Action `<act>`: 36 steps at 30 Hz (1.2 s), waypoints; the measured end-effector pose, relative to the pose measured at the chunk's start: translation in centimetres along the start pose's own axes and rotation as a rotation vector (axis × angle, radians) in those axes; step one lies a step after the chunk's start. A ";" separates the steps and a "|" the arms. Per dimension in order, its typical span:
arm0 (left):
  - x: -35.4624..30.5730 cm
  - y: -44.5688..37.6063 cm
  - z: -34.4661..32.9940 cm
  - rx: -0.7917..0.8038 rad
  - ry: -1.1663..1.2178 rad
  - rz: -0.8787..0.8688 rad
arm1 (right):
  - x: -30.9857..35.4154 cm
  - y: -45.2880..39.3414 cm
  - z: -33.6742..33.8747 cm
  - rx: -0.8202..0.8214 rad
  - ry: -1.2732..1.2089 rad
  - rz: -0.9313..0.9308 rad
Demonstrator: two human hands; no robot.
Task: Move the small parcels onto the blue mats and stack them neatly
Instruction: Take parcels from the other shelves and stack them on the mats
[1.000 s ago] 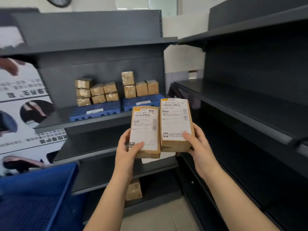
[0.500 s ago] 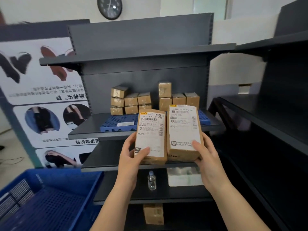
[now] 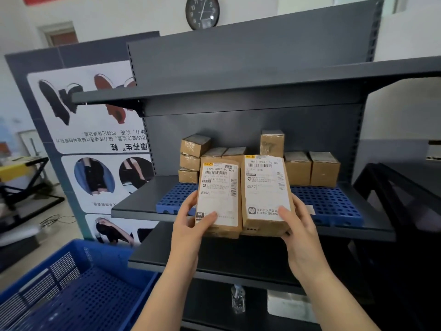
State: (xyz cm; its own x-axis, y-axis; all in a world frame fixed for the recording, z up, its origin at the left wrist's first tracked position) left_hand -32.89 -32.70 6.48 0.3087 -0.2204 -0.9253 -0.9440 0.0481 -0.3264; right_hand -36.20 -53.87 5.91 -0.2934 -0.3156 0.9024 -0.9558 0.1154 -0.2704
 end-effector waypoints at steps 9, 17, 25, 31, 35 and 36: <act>2.1 -9.8 1.9 0.016 0.083 -0.023 | -2.4 -8.7 -1.8 -0.072 0.023 0.052; 2.7 -20.0 3.6 0.254 -0.295 -0.090 | -2.5 -16.6 -4.4 -0.195 0.059 0.146; 2.0 -26.8 4.1 0.233 -0.496 -0.249 | -2.8 -22.3 -6.2 -0.224 0.073 0.144; 2.3 -30.7 4.1 0.174 -0.654 -0.262 | -1.9 -26.9 -6.3 -0.233 0.119 0.106; 1.8 -32.7 3.8 0.128 -0.822 -0.286 | -1.8 -29.6 -5.9 -0.221 0.129 0.082; 1.7 -33.1 3.7 0.122 -0.868 -0.284 | -1.9 -30.1 -5.7 -0.219 0.132 0.077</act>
State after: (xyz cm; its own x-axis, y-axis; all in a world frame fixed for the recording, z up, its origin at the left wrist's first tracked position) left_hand -0.67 -31.04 14.97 0.5527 0.5661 -0.6117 -0.8157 0.2172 -0.5361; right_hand -6.73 -51.39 14.29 -0.3459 -0.1738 0.9220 -0.8999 0.3395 -0.2737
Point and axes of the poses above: each hand's wrist, its own y-axis away from the middle knuckle, its own z-axis out of the back of the hand, x = y × z, the point moved 7 cm from there along -y, towards the middle knuckle, and after that the axes turned 8 degrees about x, right-handed, at the moved point
